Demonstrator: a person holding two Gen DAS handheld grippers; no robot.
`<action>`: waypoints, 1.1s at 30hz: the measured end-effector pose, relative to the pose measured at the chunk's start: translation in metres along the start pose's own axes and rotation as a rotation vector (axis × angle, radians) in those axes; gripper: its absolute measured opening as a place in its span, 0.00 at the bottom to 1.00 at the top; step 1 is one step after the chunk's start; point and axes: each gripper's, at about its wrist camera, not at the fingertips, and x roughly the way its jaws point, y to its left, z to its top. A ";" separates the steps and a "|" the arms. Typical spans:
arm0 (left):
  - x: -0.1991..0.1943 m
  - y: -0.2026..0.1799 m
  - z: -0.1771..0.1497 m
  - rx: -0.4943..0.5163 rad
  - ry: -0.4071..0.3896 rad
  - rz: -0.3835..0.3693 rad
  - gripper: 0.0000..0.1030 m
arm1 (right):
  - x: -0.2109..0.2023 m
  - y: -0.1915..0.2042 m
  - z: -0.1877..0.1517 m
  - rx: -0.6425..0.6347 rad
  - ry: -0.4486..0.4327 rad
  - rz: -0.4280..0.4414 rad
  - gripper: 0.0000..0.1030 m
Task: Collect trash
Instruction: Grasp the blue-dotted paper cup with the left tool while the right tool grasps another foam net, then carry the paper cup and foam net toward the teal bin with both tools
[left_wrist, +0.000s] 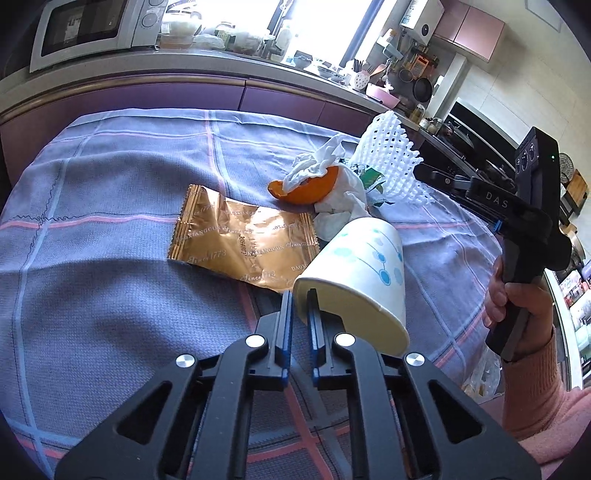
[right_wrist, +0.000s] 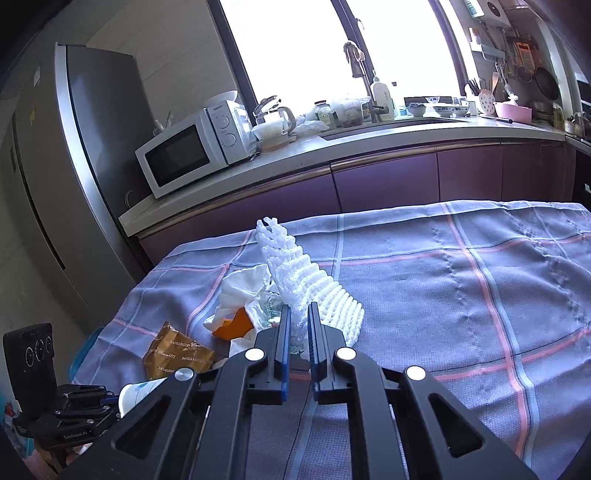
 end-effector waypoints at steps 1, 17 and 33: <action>-0.001 -0.002 0.000 0.003 -0.004 0.000 0.07 | -0.002 0.000 0.001 0.002 -0.010 -0.002 0.07; -0.034 -0.010 -0.006 0.045 -0.077 0.012 0.04 | -0.042 0.026 0.013 -0.045 -0.122 0.064 0.07; -0.095 0.002 -0.013 0.045 -0.186 0.076 0.04 | -0.033 0.098 0.004 -0.130 -0.078 0.279 0.07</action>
